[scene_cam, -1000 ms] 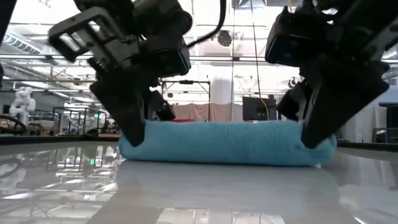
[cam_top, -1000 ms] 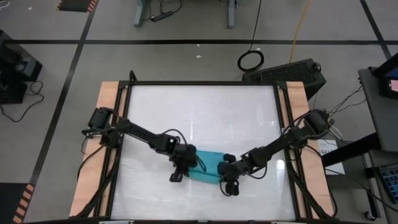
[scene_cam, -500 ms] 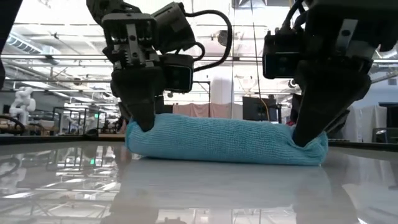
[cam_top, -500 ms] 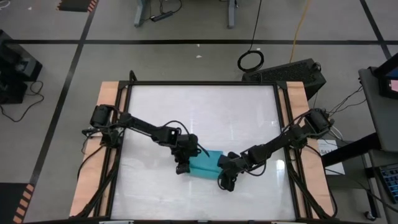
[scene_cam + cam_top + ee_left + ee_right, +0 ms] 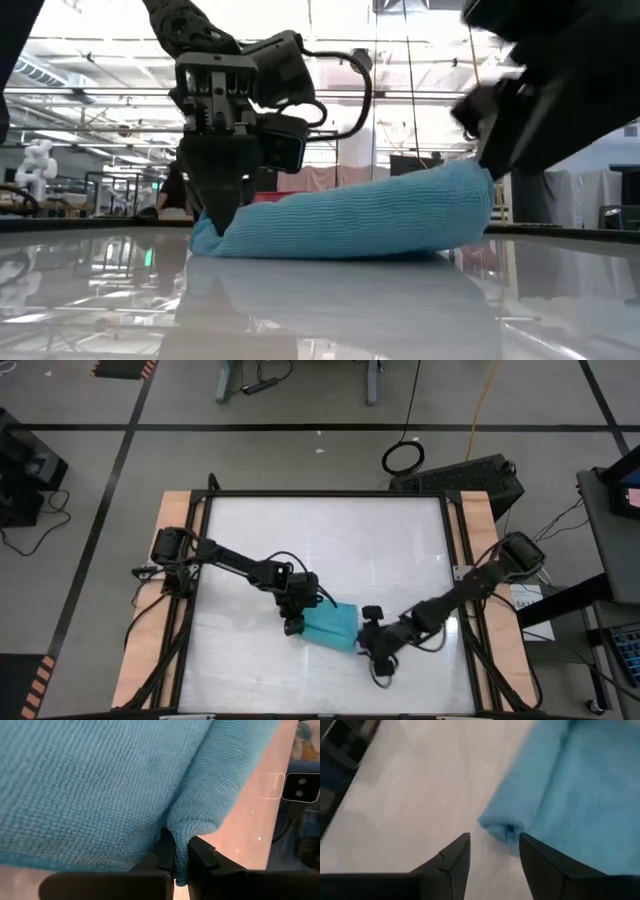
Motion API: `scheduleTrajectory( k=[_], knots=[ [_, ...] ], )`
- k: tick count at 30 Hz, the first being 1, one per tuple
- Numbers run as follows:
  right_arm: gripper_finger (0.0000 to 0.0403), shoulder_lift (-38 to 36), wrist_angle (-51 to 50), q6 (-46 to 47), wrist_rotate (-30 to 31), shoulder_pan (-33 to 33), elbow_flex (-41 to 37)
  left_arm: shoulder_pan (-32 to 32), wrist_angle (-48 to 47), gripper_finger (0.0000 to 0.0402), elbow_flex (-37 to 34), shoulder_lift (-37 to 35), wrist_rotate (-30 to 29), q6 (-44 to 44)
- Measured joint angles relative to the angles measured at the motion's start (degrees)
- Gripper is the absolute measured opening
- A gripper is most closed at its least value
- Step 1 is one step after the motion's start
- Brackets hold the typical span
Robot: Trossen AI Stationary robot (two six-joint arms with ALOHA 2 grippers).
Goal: Roll towel
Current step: Roll the blue microfiber towel
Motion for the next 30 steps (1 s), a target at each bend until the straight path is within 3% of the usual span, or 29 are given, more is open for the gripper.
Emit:
scheduleTrajectory(
  k=[3, 10, 17, 30],
  knots=[
    [0.0159, -0.4, -0.1, -7.2, 5.5, 3.6, 0.0, 0.4, 0.2, 0.0024, 0.1, 1.5, 2.4, 0.0],
    [0.0159, 0.6, -0.8, -11.7, 16.0, 8.3, 0.0, 1.1, 0.4, 0.0024, 0.1, 2.2, 3.1, 0.0],
    [0.016, 4.2, 4.7, -21.6, 16.1, 7.5, 0.0, 2.5, 1.0, 0.0024, 0.0, 2.4, 4.2, 0.0],
    [0.016, 7.0, 4.3, -26.0, 15.4, 1.5, 0.1, 3.2, 1.2, 0.0024, 0.0, 2.5, 5.4, 0.2]
  ],
)
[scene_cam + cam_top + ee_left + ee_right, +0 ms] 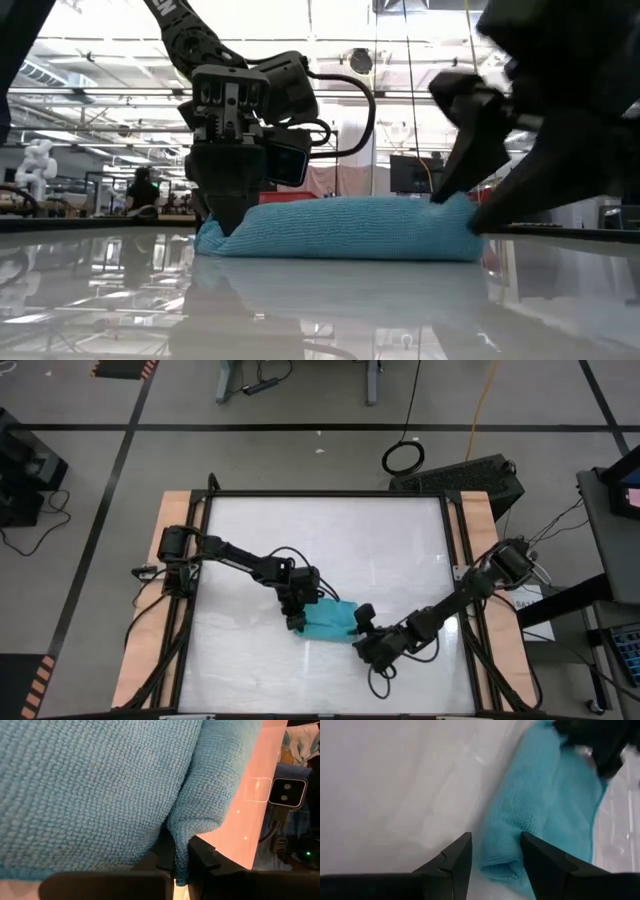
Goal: Roll towel
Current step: Roll the blue microfiber towel
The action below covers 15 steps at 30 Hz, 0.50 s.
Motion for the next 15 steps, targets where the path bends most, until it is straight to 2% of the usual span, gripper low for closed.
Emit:
scheduleTrajectory(
  k=[5, 9, 15],
  knots=[
    [0.016, 0.2, -2.6, 2.6, -1.9, -3.5, -0.1, 0.1, -0.3, 0.0024, 0.0, 0.0, 1.3, 1.3],
    [0.016, 0.2, -1.4, 3.8, -7.7, -6.1, -1.1, 0.1, -0.3, 0.0028, 0.0, 0.0, 1.5, 1.4],
    [0.0136, 0.0, -1.0, 8.3, -10.2, -7.4, -2.1, 0.1, -0.5, 0.0071, 0.4, -0.4, 2.8, 3.2]
  ],
)
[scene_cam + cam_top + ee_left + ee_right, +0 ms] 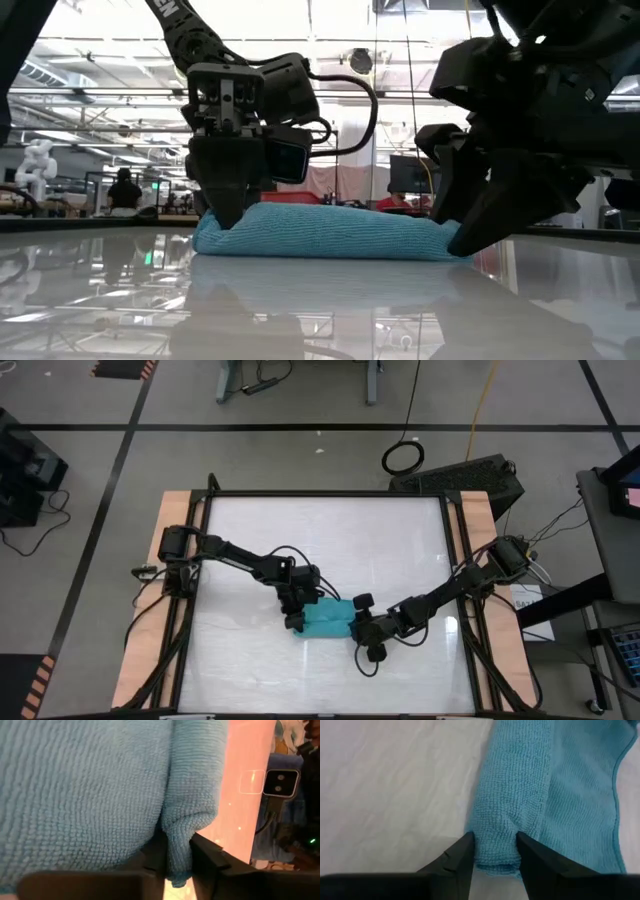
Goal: Roll towel
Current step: Roll the blue microfiber towel
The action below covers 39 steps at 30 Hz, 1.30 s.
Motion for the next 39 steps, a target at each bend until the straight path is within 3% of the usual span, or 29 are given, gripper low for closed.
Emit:
scheduleTrajectory(
  k=[7, 11, 20, 29, 34, 39],
  knots=[
    [0.0067, 0.0, -0.1, 4.4, -2.9, -1.5, 0.0, 0.0, 0.2, 0.0177, 1.2, -5.4, 0.0, 6.4],
    [0.0021, -0.1, 0.0, 6.8, -6.5, -2.9, 0.0, -0.7, -0.6, 0.0216, 1.2, -10.4, -4.9, 10.3],
    [0.0014, -0.1, 0.6, 9.0, -13.4, -5.5, -0.1, -8.2, -7.7, 0.0223, 1.3, -19.6, -32.2, 24.2],
    [0.0013, 0.0, 1.1, 9.8, -16.7, -7.2, -0.1, -17.3, -4.2, 0.0223, 1.3, -17.5, -40.1, 35.0],
    [0.0013, 0.0, 1.2, 10.1, -16.7, -7.3, -0.2, -18.8, -4.8, 0.0223, 1.3, -13.9, -41.5, 36.3],
    [0.0013, 0.1, 1.5, 11.2, -16.7, -7.3, -0.2, -18.6, -6.0, 0.0223, 1.3, -11.1, -48.6, 36.3]
  ],
)
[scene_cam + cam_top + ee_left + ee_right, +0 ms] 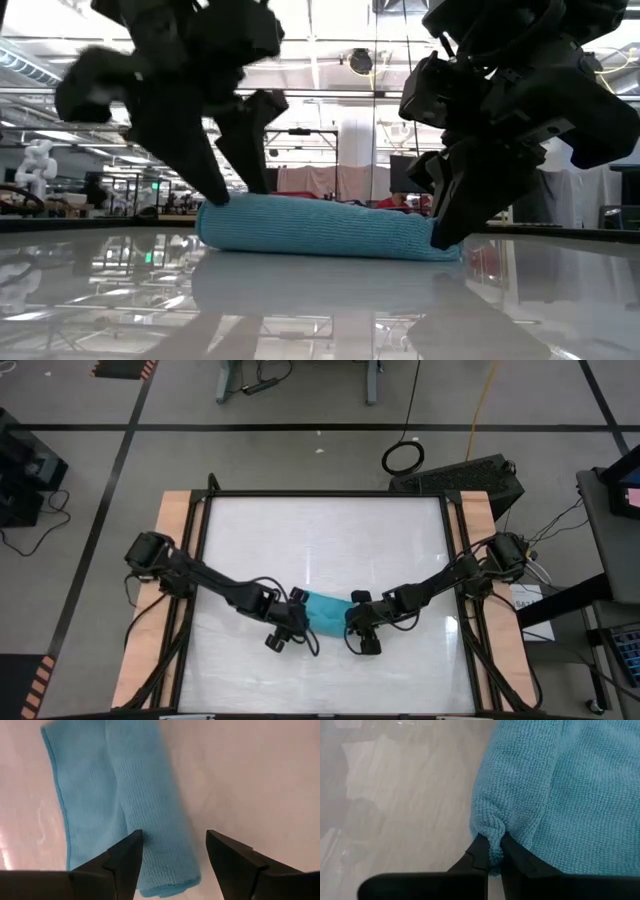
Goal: Roll towel
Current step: Roll the blue microfiber towel
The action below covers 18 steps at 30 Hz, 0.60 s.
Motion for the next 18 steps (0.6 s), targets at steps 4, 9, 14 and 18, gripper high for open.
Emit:
scheduleTrajectory(
  k=[4, 9, 14, 18],
  knots=[
    [0.0013, 0.0, 0.3, 0.1, -0.1, 0.0, 0.0, 1.1, -0.1, 0.0223, -1.1, 1.8, 1.5, 0.9],
    [0.0013, 0.1, 0.6, 1.0, -0.1, 0.0, 0.0, 2.1, 0.4, 0.0223, -3.2, 3.5, 4.5, 1.0],
    [0.0013, 0.1, 0.7, 1.8, -0.5, -0.1, 0.0, 2.8, 3.7, 0.0219, -5.4, 3.4, 5.0, 0.1],
    [0.0013, -0.1, 0.7, 3.0, -0.7, -0.1, 0.0, 4.4, 4.6, 0.0172, -5.5, 3.5, 6.7, -1.7]
  ],
)
